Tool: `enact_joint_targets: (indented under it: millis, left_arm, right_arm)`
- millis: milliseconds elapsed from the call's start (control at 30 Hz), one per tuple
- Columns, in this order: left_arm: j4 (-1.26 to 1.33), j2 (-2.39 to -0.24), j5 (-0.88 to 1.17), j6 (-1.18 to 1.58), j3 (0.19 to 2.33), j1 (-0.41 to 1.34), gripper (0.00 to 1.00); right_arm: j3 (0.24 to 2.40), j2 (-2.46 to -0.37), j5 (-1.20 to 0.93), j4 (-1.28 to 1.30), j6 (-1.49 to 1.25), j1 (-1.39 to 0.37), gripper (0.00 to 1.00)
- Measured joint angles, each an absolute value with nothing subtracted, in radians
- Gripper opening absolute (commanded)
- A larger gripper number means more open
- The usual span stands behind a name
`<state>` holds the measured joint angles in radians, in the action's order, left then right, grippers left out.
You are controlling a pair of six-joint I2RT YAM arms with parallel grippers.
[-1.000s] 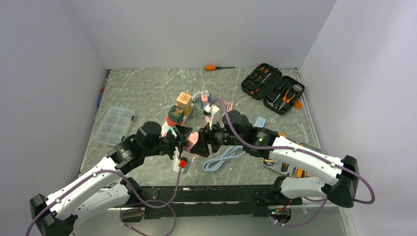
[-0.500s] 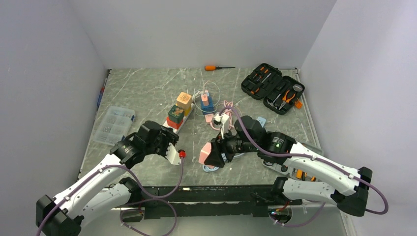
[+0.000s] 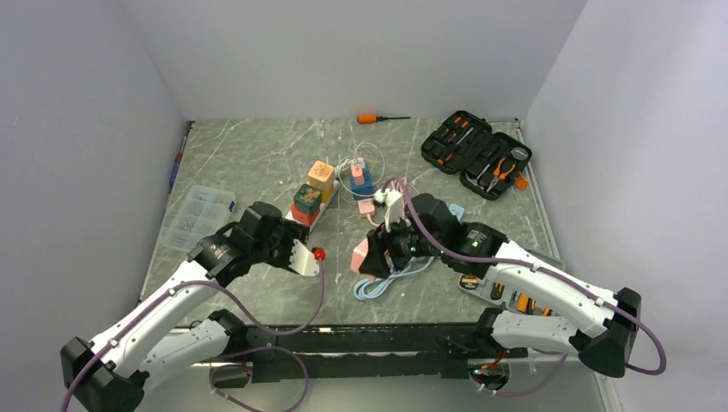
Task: Pull the plug off the socket
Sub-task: Remove the plug from the socket, then place the plug at the center of the board.
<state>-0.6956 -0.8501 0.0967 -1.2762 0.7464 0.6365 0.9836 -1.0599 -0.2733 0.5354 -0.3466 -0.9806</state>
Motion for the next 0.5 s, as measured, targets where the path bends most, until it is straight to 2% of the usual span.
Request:
enact_joint_targets:
  millis: [200,500]
  left_arm:
    - [-0.747,-0.92,0.106,-1.134,0.872,0.62,0.0]
    - [-0.86,-0.945,0.189,-0.982,0.862,0.536,0.0]
  right_arm:
    - [0.984,-1.06,-0.248,0.538,-0.352,-0.762,0.0]
    - [0.995,-1.058,-0.157,0.575,-0.428,-0.442,0.0]
